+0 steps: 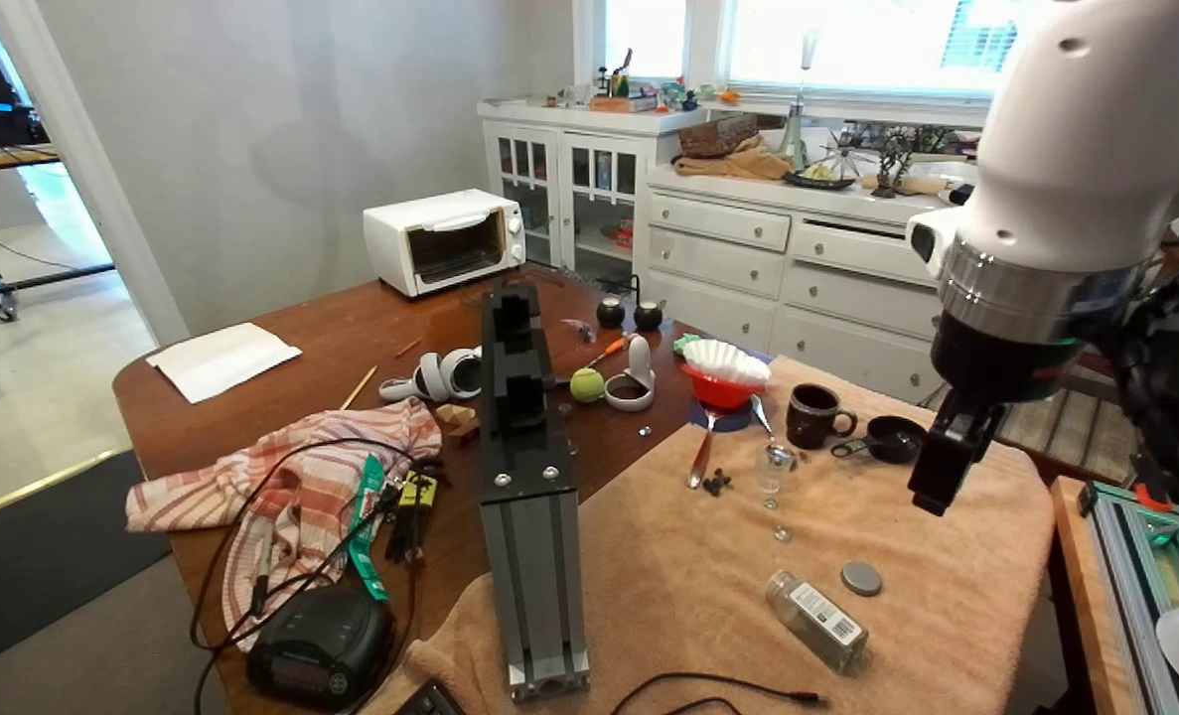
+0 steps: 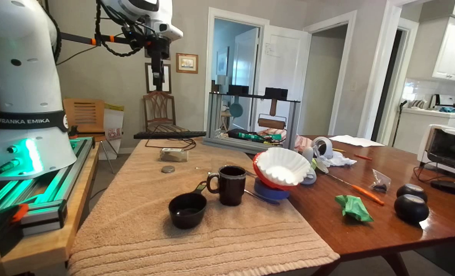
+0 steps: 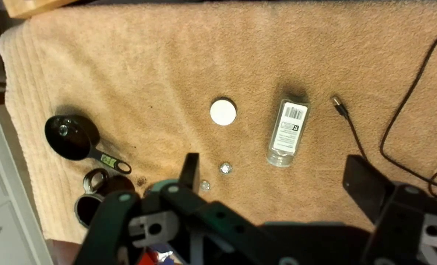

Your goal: Put the bottle upright then put the lid on the bottle

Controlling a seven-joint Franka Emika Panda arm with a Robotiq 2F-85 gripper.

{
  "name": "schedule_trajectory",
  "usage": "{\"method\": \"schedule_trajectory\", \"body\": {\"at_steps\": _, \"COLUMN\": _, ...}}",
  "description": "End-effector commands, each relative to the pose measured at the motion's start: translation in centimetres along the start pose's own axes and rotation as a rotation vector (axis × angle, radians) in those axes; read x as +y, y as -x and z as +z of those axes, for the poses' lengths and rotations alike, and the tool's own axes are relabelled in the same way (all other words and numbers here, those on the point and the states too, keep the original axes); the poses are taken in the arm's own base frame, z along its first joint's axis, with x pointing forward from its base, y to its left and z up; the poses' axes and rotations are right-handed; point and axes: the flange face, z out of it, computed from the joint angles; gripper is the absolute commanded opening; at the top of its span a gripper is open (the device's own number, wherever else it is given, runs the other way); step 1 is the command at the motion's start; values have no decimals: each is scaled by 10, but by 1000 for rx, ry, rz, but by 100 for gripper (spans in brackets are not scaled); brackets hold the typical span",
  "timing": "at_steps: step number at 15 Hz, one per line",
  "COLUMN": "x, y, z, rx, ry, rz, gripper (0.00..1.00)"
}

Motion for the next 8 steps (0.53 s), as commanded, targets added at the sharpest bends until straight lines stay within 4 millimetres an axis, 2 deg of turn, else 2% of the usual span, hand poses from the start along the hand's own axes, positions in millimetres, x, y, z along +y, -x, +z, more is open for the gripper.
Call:
{"method": "schedule_trajectory", "body": {"at_steps": 1, "x": -14, "y": -33, "z": 39, "rx": -130, "ry": -84, "rz": 104, "gripper": 100}}
{"method": "schedule_trajectory", "body": {"at_steps": 5, "x": -18, "y": -69, "z": 80, "rx": -225, "ry": -222, "rz": 51, "gripper": 100}}
{"method": "schedule_trajectory", "body": {"at_steps": 8, "x": -24, "y": -89, "z": 108, "rx": -304, "ry": -334, "rz": 3, "gripper": 100}}
